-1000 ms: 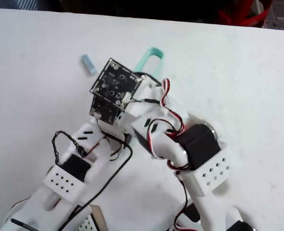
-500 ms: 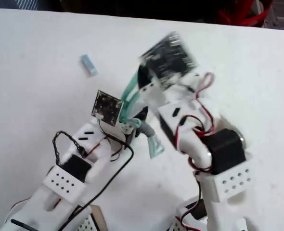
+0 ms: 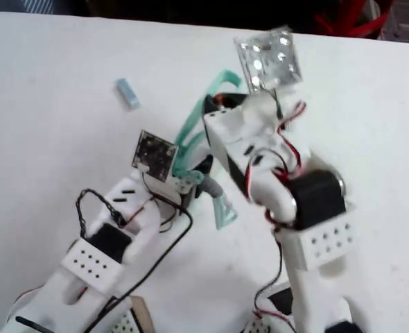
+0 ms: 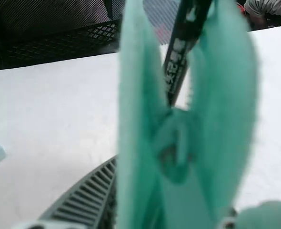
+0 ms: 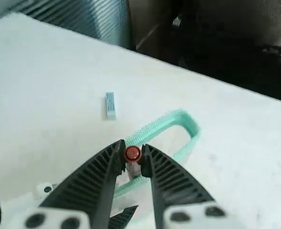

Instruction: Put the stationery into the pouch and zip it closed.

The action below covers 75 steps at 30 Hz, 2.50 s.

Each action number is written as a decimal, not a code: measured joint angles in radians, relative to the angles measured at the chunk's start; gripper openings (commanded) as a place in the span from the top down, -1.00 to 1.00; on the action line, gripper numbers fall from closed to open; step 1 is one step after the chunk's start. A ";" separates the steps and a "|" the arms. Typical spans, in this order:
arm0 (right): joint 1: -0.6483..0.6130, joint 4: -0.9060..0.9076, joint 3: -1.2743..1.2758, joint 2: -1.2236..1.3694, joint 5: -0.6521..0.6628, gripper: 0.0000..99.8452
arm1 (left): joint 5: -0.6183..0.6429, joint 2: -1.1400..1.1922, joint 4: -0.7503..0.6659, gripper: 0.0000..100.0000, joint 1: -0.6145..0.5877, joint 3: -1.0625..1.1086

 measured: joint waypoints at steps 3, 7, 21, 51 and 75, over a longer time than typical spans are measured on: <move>0.000 0.147 -0.184 0.140 -0.034 0.96 | 0.000 0.000 0.000 0.68 0.000 0.000; 0.000 0.339 -0.483 0.400 -0.049 0.96 | 0.000 0.000 0.000 0.68 0.000 0.000; 0.026 0.353 -0.666 0.448 0.051 0.43 | 0.000 0.000 0.000 0.68 -0.002 0.000; 0.172 0.319 -0.657 0.675 0.118 0.96 | 0.000 0.000 0.000 0.63 0.000 0.000; 0.235 0.353 -0.621 0.614 0.011 0.96 | -0.092 -0.247 0.600 0.59 -0.703 -0.598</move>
